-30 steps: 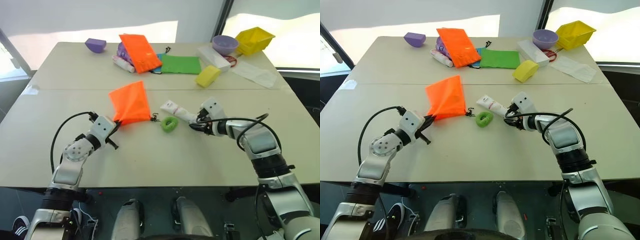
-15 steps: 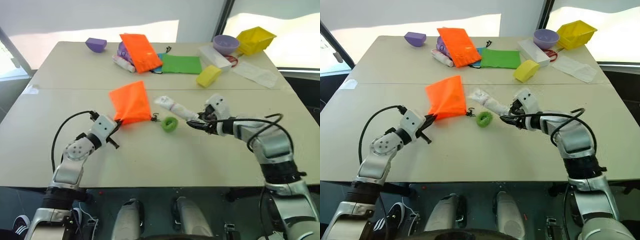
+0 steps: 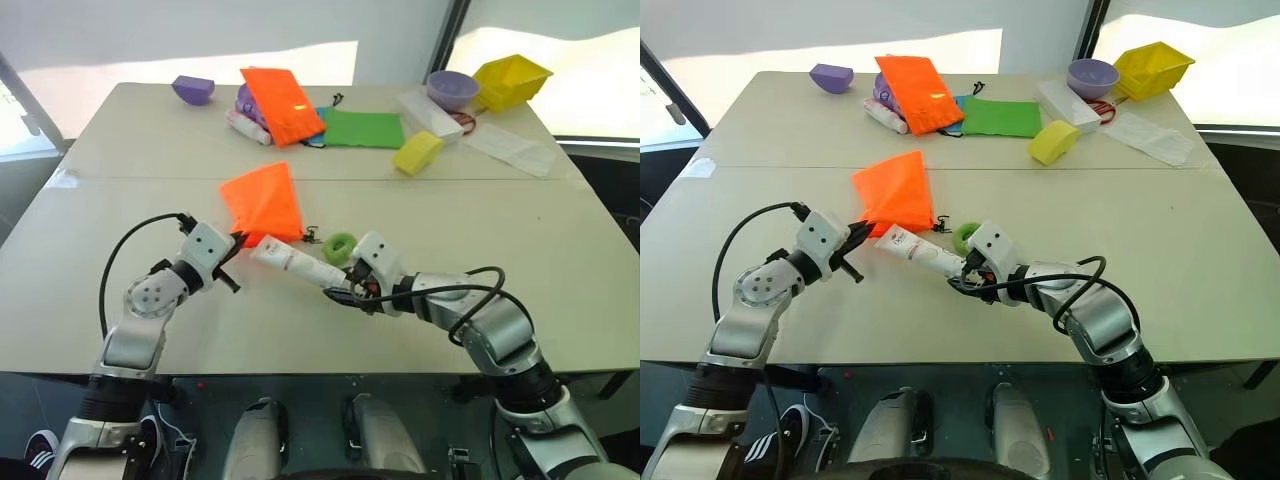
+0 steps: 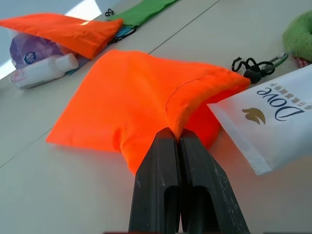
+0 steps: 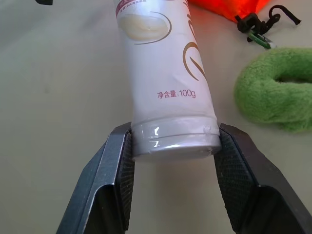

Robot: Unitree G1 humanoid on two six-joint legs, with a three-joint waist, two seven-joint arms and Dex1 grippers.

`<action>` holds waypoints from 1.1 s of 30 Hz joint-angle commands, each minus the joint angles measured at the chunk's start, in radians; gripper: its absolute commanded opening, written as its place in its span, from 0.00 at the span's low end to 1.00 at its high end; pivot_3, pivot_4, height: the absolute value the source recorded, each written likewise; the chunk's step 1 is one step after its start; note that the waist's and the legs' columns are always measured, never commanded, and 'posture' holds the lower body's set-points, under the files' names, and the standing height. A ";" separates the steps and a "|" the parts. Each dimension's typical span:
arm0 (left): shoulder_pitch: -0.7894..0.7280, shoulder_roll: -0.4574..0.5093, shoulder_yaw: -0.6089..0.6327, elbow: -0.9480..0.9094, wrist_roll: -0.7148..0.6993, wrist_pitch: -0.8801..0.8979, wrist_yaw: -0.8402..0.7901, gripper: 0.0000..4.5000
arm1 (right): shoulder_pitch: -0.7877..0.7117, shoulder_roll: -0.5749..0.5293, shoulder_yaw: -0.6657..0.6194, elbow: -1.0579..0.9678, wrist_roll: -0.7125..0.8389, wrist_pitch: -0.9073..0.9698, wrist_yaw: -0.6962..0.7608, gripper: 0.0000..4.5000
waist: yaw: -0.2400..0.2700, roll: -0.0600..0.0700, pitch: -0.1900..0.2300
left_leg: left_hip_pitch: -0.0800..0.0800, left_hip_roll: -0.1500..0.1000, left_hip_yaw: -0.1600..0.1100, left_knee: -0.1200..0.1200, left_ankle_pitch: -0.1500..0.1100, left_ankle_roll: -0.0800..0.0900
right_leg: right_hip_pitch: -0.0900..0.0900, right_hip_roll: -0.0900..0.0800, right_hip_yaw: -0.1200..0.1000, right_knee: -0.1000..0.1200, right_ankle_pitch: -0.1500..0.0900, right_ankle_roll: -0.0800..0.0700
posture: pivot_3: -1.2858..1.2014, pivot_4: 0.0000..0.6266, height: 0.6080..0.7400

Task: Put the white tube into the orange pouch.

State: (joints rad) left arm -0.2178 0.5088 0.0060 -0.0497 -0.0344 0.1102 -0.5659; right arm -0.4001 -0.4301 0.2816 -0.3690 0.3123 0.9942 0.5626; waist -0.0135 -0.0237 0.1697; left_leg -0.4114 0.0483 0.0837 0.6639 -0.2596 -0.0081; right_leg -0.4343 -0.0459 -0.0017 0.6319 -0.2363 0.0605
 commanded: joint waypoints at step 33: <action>-0.017 -0.108 -0.073 -0.146 -0.004 0.097 0.020 0.00 | -0.346 0.463 0.038 0.564 -0.212 -0.232 -0.234 0.40 | -0.007 0.000 0.000 | 0.000 0.000 0.000 0.000 0.000 0.000 | -0.001 0.003 -0.001 0.002 0.002 0.003 | 0.52 0.24 1.00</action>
State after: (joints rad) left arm -0.2169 0.4042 -0.0605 -0.1481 -0.0334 0.2135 -0.5478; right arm -0.7101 0.0199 0.3096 0.2107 0.1095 0.7981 0.3112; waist -0.0201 -0.0236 0.1698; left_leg -0.4115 0.0479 0.0834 0.6635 -0.2595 -0.0080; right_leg -0.4352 -0.0435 -0.0022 0.6335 -0.2347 0.0636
